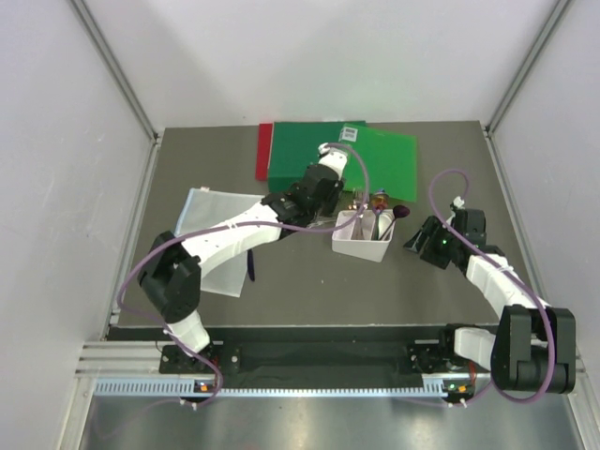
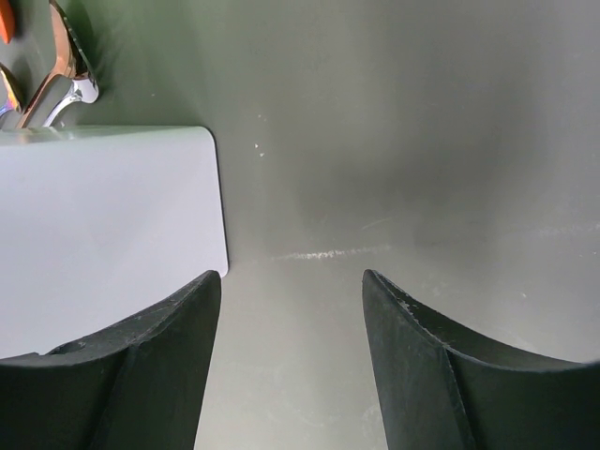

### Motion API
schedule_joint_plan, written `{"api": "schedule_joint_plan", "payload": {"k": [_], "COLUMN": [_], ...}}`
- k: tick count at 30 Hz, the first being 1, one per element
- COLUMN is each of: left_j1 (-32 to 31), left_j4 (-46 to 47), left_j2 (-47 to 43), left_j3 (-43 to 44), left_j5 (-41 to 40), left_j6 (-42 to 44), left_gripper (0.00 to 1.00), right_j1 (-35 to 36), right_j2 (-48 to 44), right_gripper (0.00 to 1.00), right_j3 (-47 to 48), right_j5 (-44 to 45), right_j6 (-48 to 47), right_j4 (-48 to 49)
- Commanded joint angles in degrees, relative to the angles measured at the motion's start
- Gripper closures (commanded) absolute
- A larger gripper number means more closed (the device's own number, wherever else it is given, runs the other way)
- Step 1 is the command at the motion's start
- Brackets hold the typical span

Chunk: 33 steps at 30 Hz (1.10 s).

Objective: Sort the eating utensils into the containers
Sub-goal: Place the fork in the storage box.

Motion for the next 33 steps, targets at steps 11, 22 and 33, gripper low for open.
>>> {"api": "schedule_joint_plan", "payload": {"k": [11, 22, 33], "left_j1": [7.8, 8.7, 11.1], "left_j4": [-7.0, -0.9, 2.4], "left_j2": [13.8, 19.0, 21.0], "left_j3": [0.0, 2.4, 3.7], "left_j5": [0.9, -2.1, -0.6], "left_j6": [14.2, 20.1, 21.0], "left_gripper": [0.43, 0.43, 0.43], "right_j1": [-0.4, -0.5, -0.6], "right_j2": [0.2, -0.2, 0.1], "right_gripper": [0.38, 0.37, 0.37], "right_j3": [1.8, 0.9, 1.6], "right_j5": [-0.9, -1.0, -1.0], "right_j6": [-1.2, -1.8, -2.2], "right_j4": [1.8, 1.8, 1.4]}}
